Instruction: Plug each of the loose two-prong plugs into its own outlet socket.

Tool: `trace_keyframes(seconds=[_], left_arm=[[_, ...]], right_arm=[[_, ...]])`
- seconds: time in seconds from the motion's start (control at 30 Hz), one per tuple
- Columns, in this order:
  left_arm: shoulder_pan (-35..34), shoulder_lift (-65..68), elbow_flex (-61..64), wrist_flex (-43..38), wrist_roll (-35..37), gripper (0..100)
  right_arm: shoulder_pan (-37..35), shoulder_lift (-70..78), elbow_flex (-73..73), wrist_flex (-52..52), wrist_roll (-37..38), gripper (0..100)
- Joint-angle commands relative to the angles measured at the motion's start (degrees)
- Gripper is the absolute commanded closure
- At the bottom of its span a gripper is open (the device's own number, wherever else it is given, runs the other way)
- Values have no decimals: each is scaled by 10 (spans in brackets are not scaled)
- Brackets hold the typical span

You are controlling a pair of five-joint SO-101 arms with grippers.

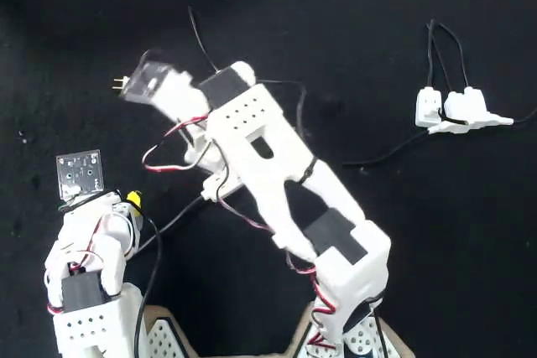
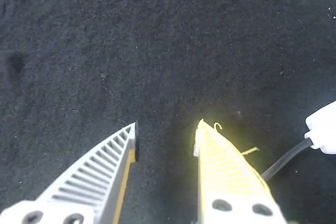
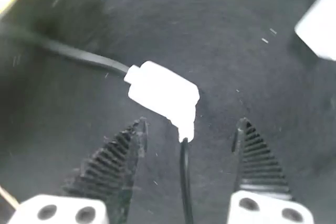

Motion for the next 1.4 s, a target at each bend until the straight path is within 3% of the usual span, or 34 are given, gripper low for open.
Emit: trace_keyframes(seconds=[0.0,0.17,0.33,0.73,1.2,1.37], left_arm=[[-4,-2,-35,-9,4,809],[-8,-2,-36,-9,4,809],[-51,-2,-39,-13,7,809],[-185,-2,-44,-58,55,809],[-186,-2,-44,-57,62,809],[-186,-2,-44,-57,62,809]], right_arm=[[-4,-24,-22,33,189,742],[2,-20,43,33,347,741],[4,-4,72,30,407,743],[2,34,76,-19,407,741],[4,109,79,-61,407,740],[5,110,121,-119,404,740]])
